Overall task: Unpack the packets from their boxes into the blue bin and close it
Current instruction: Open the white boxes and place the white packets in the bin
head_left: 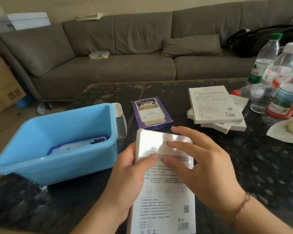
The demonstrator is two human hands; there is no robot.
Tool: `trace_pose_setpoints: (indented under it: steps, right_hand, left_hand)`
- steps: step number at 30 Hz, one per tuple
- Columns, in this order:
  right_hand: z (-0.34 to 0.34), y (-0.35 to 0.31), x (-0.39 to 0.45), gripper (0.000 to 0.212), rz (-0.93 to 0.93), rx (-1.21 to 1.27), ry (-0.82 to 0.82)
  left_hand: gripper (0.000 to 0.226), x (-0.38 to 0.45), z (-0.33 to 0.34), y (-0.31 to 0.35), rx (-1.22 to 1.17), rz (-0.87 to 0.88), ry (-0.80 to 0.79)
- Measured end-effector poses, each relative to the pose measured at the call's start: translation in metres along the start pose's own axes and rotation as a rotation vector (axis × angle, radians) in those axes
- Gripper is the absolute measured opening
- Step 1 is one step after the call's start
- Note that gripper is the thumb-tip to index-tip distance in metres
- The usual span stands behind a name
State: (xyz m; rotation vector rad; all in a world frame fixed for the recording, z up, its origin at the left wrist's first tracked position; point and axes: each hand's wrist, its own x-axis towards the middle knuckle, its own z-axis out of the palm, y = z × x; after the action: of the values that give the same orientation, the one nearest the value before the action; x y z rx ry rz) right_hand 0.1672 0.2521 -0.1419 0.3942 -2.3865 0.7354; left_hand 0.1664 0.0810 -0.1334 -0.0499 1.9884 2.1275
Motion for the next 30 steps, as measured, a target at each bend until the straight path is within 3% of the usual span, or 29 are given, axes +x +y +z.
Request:
trace_pose_setpoints:
  steps: [6, 11, 13, 15, 19, 23, 30]
  right_hand:
    - [0.009, -0.002, -0.004, 0.013, -0.05, -0.106, 0.143]
    - [0.013, -0.01, -0.003, 0.019, -0.016, -0.182, 0.038]
    - [0.013, -0.01, -0.001, 0.015, -0.008, -0.163, 0.008]
    - [0.008, -0.008, 0.005, 0.015, -0.007, -0.135, -0.017]
    - [-0.014, -0.003, 0.022, 0.013, 0.084, -0.055, -0.062]
    - [-0.037, -0.002, 0.037, 0.025, 0.165, 0.096, -0.09]
    - [-0.054, 0.003, 0.052, 0.025, 0.34, 0.326, -0.257]
  left_hand:
    - [0.022, -0.002, 0.003, 0.001, 0.055, 0.032, 0.005]
    - [0.021, -0.003, 0.004, 0.002, 0.078, 0.057, -0.025]
    - [0.034, -0.003, 0.003, 0.003, 0.072, 0.06, -0.058]
    - [0.038, -0.001, 0.0, 0.004, 0.05, 0.05, -0.096]
    - [0.021, 0.002, -0.007, 0.006, -0.041, 0.029, -0.206]
    - [0.028, 0.004, -0.013, 0.006, -0.091, 0.028, -0.323]
    - [0.029, 0.005, -0.014, 0.009, -0.055, 0.087, -0.399]
